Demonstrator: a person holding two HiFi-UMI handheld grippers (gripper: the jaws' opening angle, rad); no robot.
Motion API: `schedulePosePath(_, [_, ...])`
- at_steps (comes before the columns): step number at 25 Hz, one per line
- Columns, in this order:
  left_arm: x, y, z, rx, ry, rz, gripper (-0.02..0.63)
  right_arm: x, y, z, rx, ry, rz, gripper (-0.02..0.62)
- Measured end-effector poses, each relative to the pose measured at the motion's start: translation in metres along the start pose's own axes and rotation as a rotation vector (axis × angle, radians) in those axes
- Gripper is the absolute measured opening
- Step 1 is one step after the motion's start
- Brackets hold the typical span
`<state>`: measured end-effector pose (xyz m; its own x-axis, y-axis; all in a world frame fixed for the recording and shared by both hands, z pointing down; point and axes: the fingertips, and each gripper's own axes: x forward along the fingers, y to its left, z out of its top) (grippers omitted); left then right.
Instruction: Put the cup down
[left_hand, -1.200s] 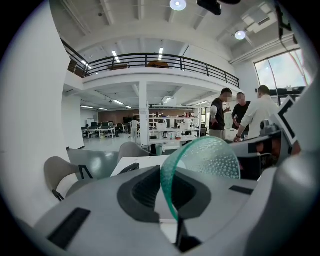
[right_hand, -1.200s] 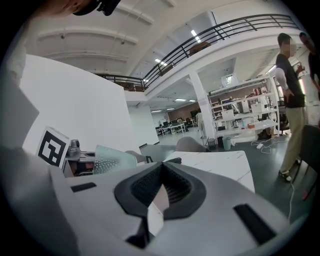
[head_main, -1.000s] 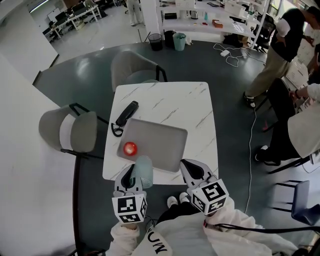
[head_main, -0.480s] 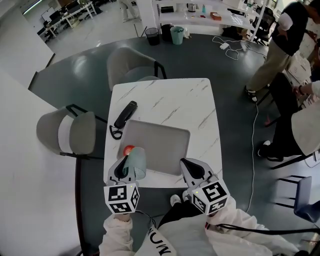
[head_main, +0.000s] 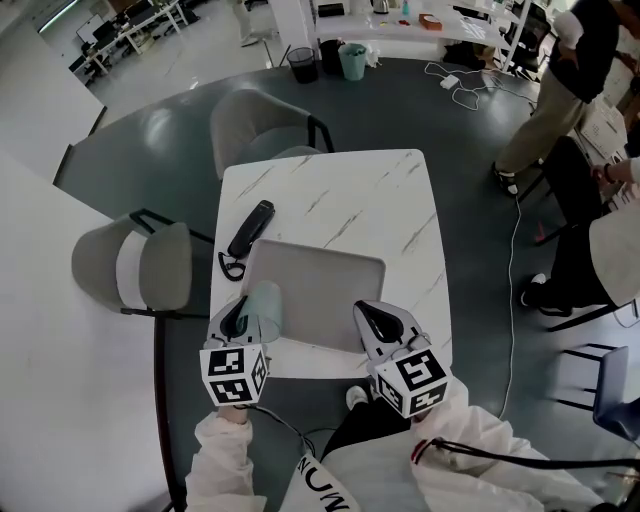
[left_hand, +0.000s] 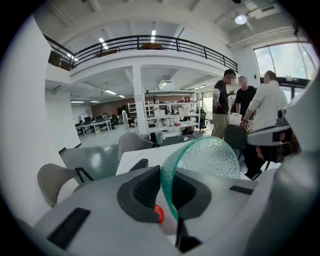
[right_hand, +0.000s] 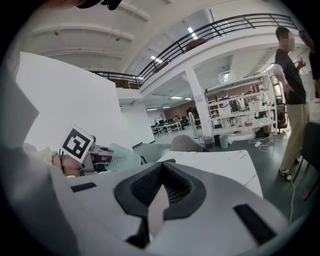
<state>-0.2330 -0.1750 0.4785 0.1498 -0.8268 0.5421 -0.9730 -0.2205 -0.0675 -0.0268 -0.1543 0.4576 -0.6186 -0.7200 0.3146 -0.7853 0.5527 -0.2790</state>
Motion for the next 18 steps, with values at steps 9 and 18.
schedulePosePath(9, [0.043, 0.01, -0.008, 0.012, 0.049, -0.033, 0.025, 0.045, -0.011, -0.002, -0.024, 0.015, -0.012, 0.0])
schedulePosePath(18, [0.085, 0.038, -0.019, 0.043, 0.132, -0.047, 0.025, 0.083, -0.017, -0.012, -0.031, 0.065, -0.012, 0.0])
